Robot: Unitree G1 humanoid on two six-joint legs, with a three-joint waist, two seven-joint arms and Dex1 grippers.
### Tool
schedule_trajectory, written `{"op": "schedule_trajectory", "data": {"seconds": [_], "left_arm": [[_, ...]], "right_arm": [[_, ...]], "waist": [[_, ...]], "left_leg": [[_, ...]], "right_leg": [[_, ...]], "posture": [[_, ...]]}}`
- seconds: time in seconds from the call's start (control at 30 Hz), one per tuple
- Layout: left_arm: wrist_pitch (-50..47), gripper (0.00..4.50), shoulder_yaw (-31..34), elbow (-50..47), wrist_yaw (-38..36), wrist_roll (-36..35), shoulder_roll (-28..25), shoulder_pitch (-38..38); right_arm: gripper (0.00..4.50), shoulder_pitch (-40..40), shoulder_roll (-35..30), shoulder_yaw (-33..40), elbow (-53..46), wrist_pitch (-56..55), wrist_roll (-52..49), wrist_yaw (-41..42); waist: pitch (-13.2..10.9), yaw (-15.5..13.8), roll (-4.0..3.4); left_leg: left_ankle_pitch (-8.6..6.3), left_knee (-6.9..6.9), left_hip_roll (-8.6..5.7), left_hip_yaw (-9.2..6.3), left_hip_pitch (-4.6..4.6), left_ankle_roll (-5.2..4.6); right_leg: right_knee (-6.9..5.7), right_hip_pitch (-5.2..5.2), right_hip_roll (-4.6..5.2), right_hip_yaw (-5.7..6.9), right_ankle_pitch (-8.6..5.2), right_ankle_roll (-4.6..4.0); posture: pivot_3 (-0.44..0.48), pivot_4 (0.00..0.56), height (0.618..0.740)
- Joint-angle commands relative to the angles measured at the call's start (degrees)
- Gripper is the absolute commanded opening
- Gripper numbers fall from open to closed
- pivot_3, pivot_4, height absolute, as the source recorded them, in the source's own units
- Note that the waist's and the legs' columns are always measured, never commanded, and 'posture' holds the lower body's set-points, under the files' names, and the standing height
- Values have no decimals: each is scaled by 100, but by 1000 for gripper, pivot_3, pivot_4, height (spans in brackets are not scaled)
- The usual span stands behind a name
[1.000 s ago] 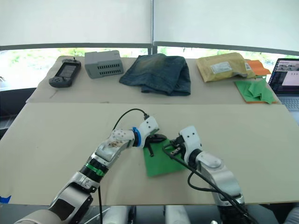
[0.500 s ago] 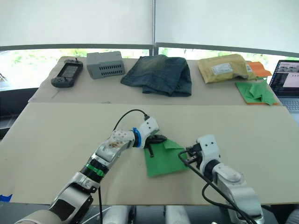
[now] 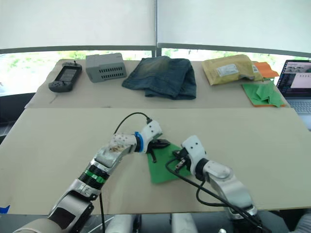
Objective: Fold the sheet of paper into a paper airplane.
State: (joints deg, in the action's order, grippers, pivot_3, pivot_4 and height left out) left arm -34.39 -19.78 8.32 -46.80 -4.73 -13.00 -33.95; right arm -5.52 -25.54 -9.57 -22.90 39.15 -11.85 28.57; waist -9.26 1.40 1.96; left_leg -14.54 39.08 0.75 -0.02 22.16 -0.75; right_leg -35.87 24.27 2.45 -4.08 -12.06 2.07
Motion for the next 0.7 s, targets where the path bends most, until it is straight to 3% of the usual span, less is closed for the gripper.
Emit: {"op": "schedule_trajectory", "data": {"seconds": [0.03, 0.1, 0.13, 0.37, 0.67, 0.7], "left_arm": [[-685, 0, 463, -704, 201, -278, -111, 0], [-1217, 0, 828, -1089, 353, -490, -225, 92], [-1525, 540, 1033, -1302, 415, -622, -298, 151], [-3318, 2807, 2038, -2749, 539, -1699, -735, 938], [-3834, 2807, 2124, -3074, 1116, -2248, -398, 1178], [-3802, 2551, 2092, -3036, 1193, -2249, -344, 1156]], "right_arm": [[17, 25, -65, -197, 209, 120, 108, 55], [17, 11, -91, -240, 301, 175, 102, 83], [0, -4, -115, -268, 346, 202, 103, 105], [0, -211, -40, -393, 541, 201, 83, 157], [0, -297, -54, -464, 649, 135, 129, 159], [0, -299, -67, -458, 653, 132, 133, 156]], "waist": [[0, 4, 0], [0, 25, 0], [0, 39, 0], [0, 113, 1], [3, 109, 7], [3, 115, 7]], "left_leg": [[0, 0, 1, -1, 0, 0], [0, -1, 2, -2, -1, 0], [0, -1, 3, -2, -3, 0], [0, -10, 8, -7, -14, 0], [0, -9, 7, -5, -26, 1], [0, -9, 6, -5, -25, 1]], "right_leg": [[0, 1, 0, 0, 0, 0], [0, -1, 0, 1, 0, 0], [0, -1, 0, 0, 0, 0], [-1, -4, 0, 0, -1, -2], [-2, -14, 1, 0, -1, -2], [-2, -13, 0, 0, -1, -2]], "posture": [[0, 150, 728], [0, 150, 728], [0, 150, 728], [0, 150, 728], [0, 150, 728], [0, 150, 728]]}}
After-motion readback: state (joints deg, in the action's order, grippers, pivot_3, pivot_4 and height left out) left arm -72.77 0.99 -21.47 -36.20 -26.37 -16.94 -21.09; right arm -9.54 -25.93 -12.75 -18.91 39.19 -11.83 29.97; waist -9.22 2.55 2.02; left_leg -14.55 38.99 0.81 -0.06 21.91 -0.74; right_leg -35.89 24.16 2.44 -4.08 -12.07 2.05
